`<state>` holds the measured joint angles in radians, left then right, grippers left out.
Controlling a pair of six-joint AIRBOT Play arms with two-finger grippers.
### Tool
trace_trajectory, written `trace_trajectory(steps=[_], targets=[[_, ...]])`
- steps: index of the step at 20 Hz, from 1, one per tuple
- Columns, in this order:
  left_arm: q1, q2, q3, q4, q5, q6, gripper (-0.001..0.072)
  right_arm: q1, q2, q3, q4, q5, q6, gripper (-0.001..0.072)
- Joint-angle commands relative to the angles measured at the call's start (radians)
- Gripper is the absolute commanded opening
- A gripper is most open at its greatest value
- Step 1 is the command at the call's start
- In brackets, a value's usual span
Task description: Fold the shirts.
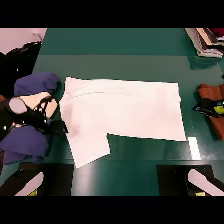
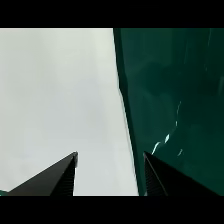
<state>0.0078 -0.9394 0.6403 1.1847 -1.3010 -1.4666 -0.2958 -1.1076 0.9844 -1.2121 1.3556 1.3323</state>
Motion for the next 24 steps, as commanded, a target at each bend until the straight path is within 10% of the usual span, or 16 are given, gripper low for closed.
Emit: trace_trajectory(steps=[1, 11, 13, 24], targets=[[0.001, 0.072, -0.151, -0.077, 0.082, -0.019, 0.0538, -0.005, 0.037, -0.028, 0.049, 0.001, -0.013, 0.0440], [-0.002, 0.071, -0.271, -0.249, 0.260, 0.027, 0.0517, -0.005, 0.037, -0.026, 0.093, 0.054, -0.027, 0.0440], [-0.002, 0.071, -0.266, -0.251, 0.260, 0.027, 0.0024, -0.006, 0.037, -0.029, 0.043, 0.100, -0.040, 0.0440], [-0.002, 0.072, -0.164, -0.251, 0.219, 0.087, 0.0028, -0.341, -0.006, -0.436, 0.094, 0.088, -0.111, 0.0373]])
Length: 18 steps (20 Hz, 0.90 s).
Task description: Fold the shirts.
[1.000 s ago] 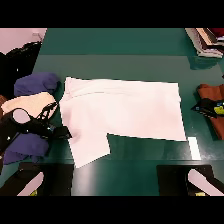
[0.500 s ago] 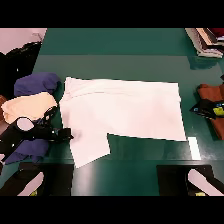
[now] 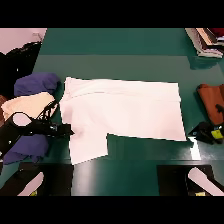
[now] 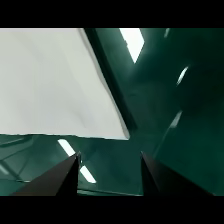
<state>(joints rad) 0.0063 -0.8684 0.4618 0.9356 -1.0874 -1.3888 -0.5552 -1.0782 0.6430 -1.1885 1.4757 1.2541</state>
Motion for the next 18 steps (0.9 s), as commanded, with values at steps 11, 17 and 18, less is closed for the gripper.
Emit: trace_trajectory(steps=[11, 17, 18], targets=[[0.000, 0.001, 0.014, -0.007, -0.016, 0.009, 0.0027, 0.063, 0.002, -0.120, 0.138, -0.198, -0.033, 0.0016], [0.000, 0.173, 0.016, 0.099, -0.180, -0.078, 0.0025, 0.009, 0.237, -0.119, 0.013, -0.036, -0.032, 0.0015], [0.000, 0.240, 0.016, 0.129, -0.236, -0.111, 0.0025, 0.009, 0.290, -0.119, -0.044, 0.005, -0.031, 0.0015]])
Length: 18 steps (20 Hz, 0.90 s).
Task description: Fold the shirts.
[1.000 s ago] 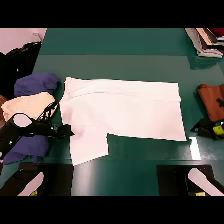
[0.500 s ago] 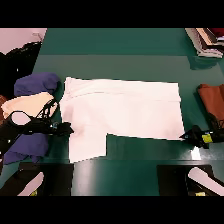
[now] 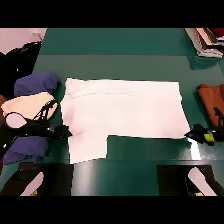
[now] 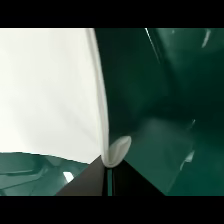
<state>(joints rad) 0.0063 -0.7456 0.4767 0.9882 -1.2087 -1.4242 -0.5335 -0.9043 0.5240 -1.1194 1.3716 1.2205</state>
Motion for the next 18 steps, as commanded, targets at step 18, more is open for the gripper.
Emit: trace_trajectory(steps=[18], targets=[[0.000, -0.392, 0.459, 0.039, 0.198, -0.005, 0.0028, 0.457, -0.357, 0.585, -0.234, 0.037, 0.219, 0.0014]])
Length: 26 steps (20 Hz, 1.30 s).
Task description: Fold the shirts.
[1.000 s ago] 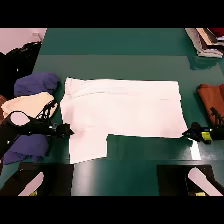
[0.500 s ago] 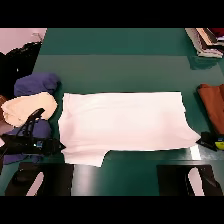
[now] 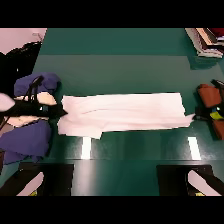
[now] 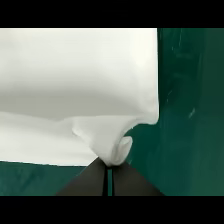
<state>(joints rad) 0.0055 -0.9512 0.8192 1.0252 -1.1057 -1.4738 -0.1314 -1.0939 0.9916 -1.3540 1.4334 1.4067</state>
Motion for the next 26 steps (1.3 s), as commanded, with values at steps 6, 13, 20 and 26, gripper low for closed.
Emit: trace_trajectory(steps=[6, 13, 20, 26], targets=[[0.000, -0.358, 0.275, 0.000, 0.213, 0.061, 0.0029, 0.046, -0.419, 0.364, 0.118, -0.044, 0.036, 0.0016], [0.000, -0.352, 0.284, 0.000, 0.116, 0.060, 0.0546, -0.066, -0.541, 0.488, 0.312, 0.029, -0.084, 0.0390], [-0.002, -0.352, 0.286, -0.050, -0.007, 0.079, 0.0029, -0.282, -0.560, 0.261, 0.397, 0.051, -0.208, 0.0529], [-0.157, -0.354, 0.286, -0.054, 0.096, 0.057, 0.0028, -0.260, -0.670, 0.221, 0.521, 0.053, -0.269, 0.0500]])
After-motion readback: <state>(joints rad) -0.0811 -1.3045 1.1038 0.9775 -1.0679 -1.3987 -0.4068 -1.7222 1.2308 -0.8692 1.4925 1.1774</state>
